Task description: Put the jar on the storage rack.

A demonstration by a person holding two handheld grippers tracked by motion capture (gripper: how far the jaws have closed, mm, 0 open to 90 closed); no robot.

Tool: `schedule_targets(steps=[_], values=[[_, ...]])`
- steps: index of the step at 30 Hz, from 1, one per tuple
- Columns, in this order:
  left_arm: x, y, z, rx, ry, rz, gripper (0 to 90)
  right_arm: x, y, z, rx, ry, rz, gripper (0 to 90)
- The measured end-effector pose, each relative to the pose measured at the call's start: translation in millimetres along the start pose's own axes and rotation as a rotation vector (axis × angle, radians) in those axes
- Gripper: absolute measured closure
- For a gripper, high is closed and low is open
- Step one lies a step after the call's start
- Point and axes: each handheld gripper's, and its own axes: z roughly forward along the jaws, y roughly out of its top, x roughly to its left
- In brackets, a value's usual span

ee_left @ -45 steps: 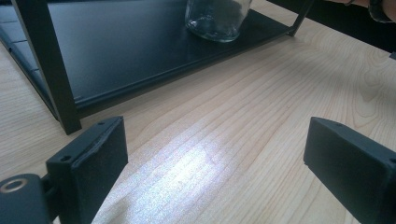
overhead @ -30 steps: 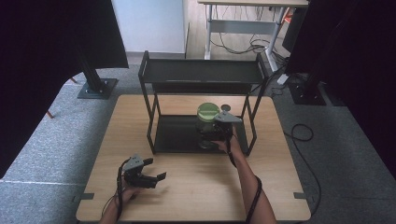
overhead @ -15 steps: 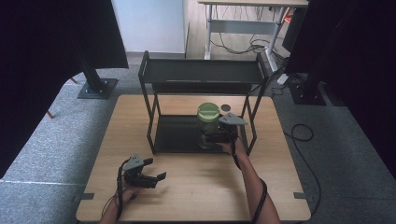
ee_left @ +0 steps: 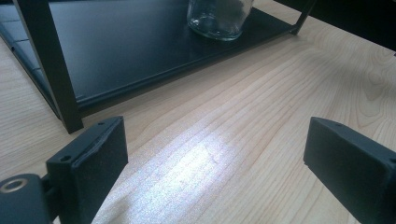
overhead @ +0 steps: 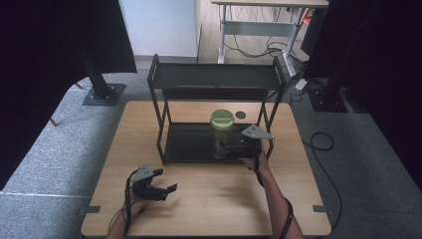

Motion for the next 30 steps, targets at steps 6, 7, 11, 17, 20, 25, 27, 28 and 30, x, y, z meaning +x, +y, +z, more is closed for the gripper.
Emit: schedule_targets(steps=[6,7,11,17,20,25,27,28,30], values=[[0.0,0.0,0.0,0.0,0.003,-0.001,6.0,4.9,-1.3,-13.8,-0.005,0.017,-0.021,3.5],[0.0,0.0,0.0,0.0,0.003,-0.001,6.0,5.2,-1.8,-15.7,-0.006,0.019,-0.024,3.7],[-0.1,0.0,0.0,-0.001,0.004,-0.002,6.0,6.9,-4.5,-22.1,-0.011,0.025,-0.025,4.0],[-0.2,0.0,0.1,0.0,0.005,-0.003,6.0,15.0,-13.1,-37.5,-0.028,0.041,-0.032,4.6],[-0.3,0.0,0.1,0.0,0.006,-0.002,6.0,16.8,-15.6,-43.1,-0.037,0.04,-0.037,5.0],[-0.3,0.0,0.0,0.0,0.009,-0.002,6.0,20.3,-22.5,-58.7,-0.055,0.04,-0.038,6.5],[-0.6,0.0,0.0,0.0,0.011,0.0,6.0,22.1,-26.0,-65.0,-0.059,0.041,-0.039,6.7],[-0.6,0.0,0.0,0.0,0.012,0.0,5.9,24.0,-29.7,-71.3,-0.066,0.044,-0.037,7.0],[-0.7,-0.1,-0.1,-0.001,0.013,-0.001,5.9,25.2,-31.5,-74.4,-0.068,0.046,-0.033,7.0]])
